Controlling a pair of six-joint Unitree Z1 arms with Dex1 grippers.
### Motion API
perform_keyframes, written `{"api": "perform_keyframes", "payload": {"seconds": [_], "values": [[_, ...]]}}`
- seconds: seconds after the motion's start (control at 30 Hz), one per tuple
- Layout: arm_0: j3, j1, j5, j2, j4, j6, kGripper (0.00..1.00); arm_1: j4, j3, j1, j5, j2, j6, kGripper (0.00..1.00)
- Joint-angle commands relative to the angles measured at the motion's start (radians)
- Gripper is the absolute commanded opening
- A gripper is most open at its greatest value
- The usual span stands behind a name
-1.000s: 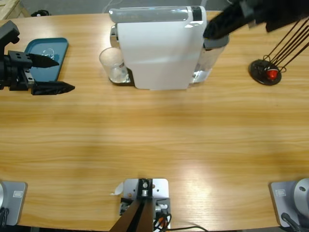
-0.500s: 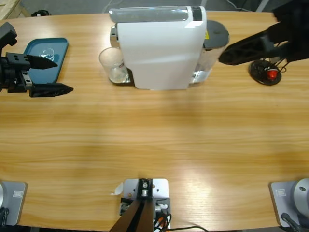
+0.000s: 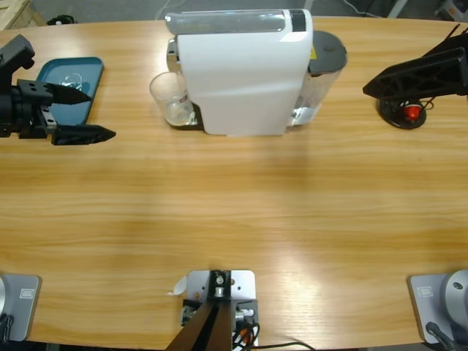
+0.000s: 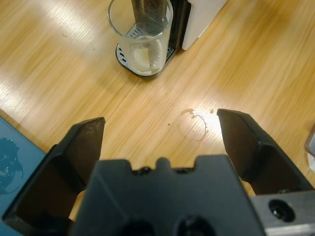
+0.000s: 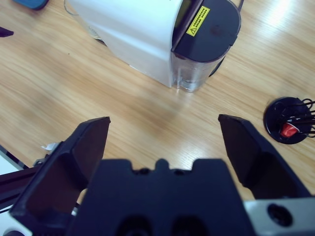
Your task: Pour coffee
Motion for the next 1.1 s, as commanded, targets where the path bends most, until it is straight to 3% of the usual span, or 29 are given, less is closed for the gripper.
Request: {"api": "perform_keyframes", "payload": {"seconds": [0.03, 1.1], "values": [[0.016, 0.016, -0.011, 0.059, -0.041, -0.002, 0.991, -0.011, 0.034, 0.01, -0.016, 0.01, 0.002, 1.0], [0.017, 0.02, -0.005, 0.051, -0.068, -0.007, 0.991, -0.045, 0.088, 0.01, -0.016, 0.009, 0.002, 1.0]]}}
